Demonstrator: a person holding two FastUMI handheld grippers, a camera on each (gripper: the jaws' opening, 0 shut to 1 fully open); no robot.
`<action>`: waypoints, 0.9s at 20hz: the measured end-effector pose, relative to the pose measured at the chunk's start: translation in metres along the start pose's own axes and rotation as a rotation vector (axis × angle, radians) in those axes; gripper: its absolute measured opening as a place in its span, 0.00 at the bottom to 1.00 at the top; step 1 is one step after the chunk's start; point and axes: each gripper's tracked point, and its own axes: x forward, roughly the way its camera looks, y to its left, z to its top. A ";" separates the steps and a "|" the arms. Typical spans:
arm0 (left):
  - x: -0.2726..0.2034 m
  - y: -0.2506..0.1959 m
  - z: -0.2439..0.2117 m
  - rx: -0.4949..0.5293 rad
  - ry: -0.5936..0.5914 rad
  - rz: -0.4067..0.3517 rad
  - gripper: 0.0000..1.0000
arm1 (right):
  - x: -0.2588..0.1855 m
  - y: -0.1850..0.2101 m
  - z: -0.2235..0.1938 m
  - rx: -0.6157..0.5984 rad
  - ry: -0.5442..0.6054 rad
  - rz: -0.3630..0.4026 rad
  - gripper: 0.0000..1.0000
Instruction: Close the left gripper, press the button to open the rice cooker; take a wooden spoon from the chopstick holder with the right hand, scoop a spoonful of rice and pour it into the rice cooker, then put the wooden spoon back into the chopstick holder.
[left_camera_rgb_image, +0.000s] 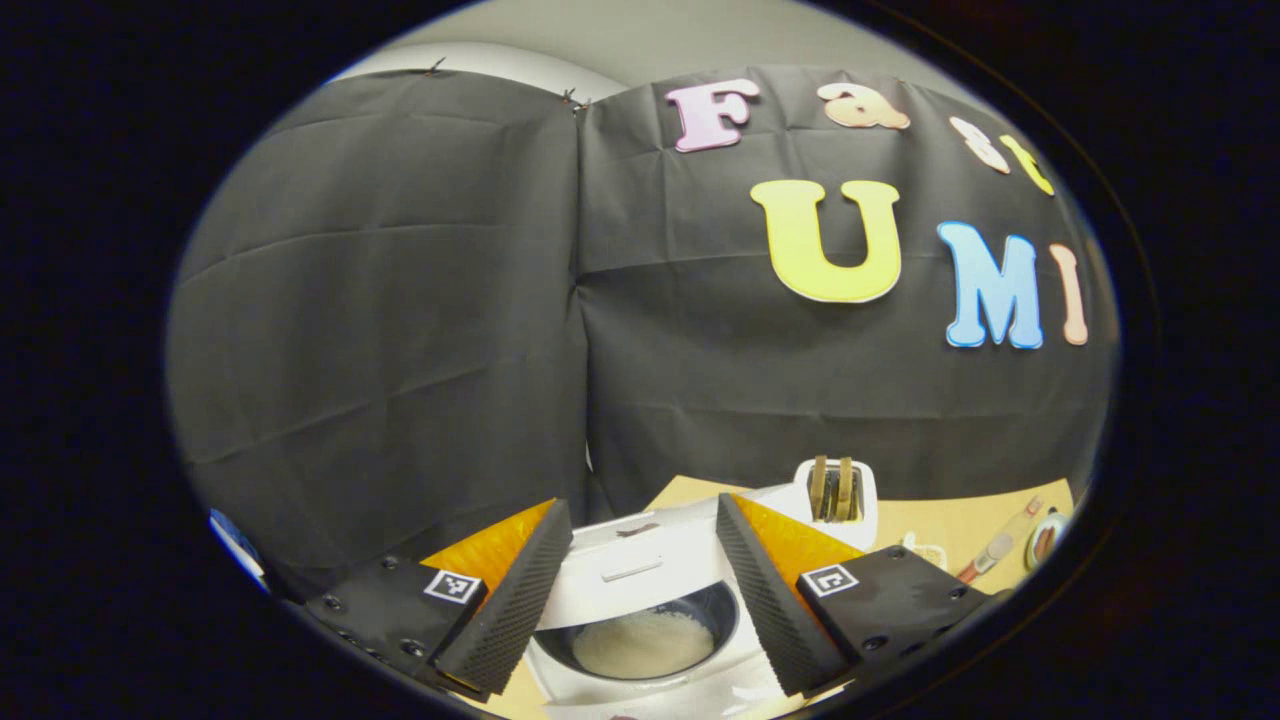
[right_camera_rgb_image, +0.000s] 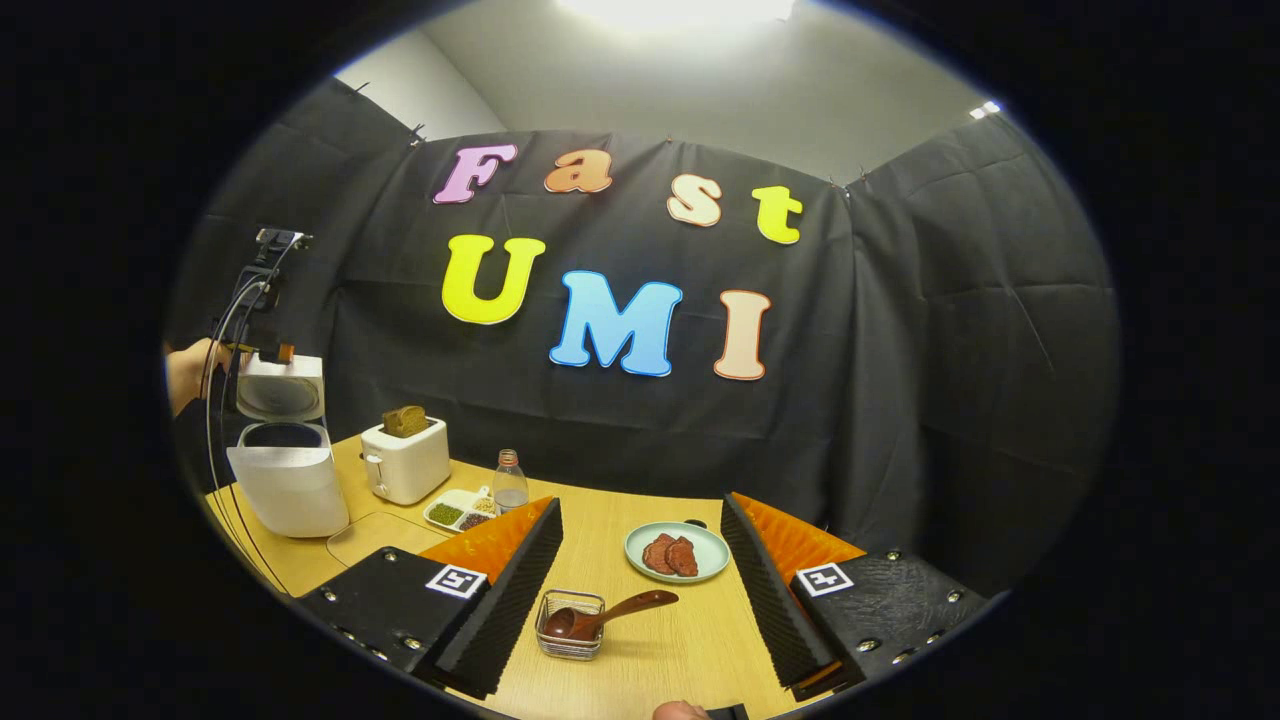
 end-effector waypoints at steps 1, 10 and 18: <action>-0.002 -0.002 -0.005 0.003 0.004 0.000 1.00 | 0.000 -0.001 -0.002 0.000 0.003 0.003 0.97; -0.017 -0.022 -0.068 -0.044 0.089 -0.031 1.00 | 0.000 -0.003 -0.008 0.001 0.019 0.015 0.97; -0.021 -0.036 -0.115 -0.023 0.168 -0.048 1.00 | -0.003 -0.003 -0.014 0.014 0.034 0.018 0.97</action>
